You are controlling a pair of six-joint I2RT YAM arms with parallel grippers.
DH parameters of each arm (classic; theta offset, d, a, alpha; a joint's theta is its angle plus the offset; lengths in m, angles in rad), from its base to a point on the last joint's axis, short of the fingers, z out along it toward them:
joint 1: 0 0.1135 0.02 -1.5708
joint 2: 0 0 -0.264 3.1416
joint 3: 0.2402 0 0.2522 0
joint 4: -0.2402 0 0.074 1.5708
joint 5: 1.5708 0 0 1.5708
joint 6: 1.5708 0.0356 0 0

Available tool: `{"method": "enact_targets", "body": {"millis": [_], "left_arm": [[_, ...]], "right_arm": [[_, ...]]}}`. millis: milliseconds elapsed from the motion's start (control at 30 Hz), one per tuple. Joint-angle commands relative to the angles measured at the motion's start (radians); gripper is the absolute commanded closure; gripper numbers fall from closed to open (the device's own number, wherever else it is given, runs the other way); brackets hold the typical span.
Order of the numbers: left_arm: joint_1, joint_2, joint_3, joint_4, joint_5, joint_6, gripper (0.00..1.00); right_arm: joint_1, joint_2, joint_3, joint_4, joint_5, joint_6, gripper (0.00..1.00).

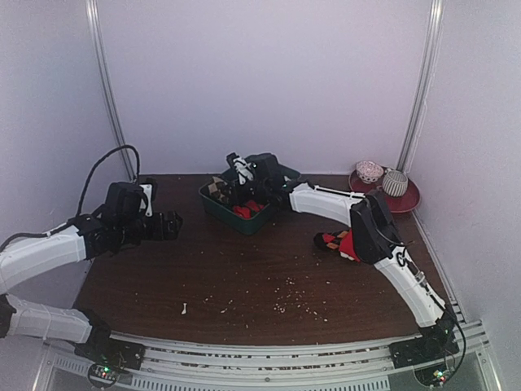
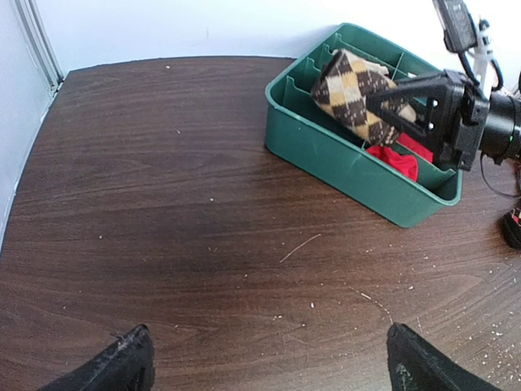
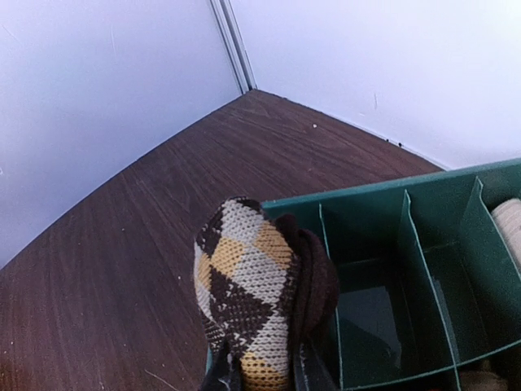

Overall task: Roll the socks
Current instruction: Move the storage box to the center of the board.

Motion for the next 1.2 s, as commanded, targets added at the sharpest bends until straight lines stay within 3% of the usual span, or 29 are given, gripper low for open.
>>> {"method": "enact_targets", "body": {"millis": [0,433,667,967,1167], "left_arm": [[0.004,0.008,-0.009,0.045,0.023,0.001,0.02],[0.003,-0.023,-0.014,0.056,0.068,0.007,0.03],[0.004,-0.033,-0.006,0.045,0.086,0.012,0.03],[0.004,-0.061,-0.016,0.039,0.093,0.013,0.03],[0.004,-0.056,-0.017,0.041,0.097,0.018,0.03]], "right_arm": [[0.008,0.047,0.095,0.012,0.012,0.007,1.00],[0.022,0.141,0.194,-0.031,0.118,0.043,1.00],[0.050,0.110,0.172,-0.237,0.136,-0.012,1.00],[0.094,-0.036,-0.066,-0.524,0.127,-0.176,1.00],[0.110,-0.277,-0.455,-0.352,0.107,-0.222,1.00]]}}
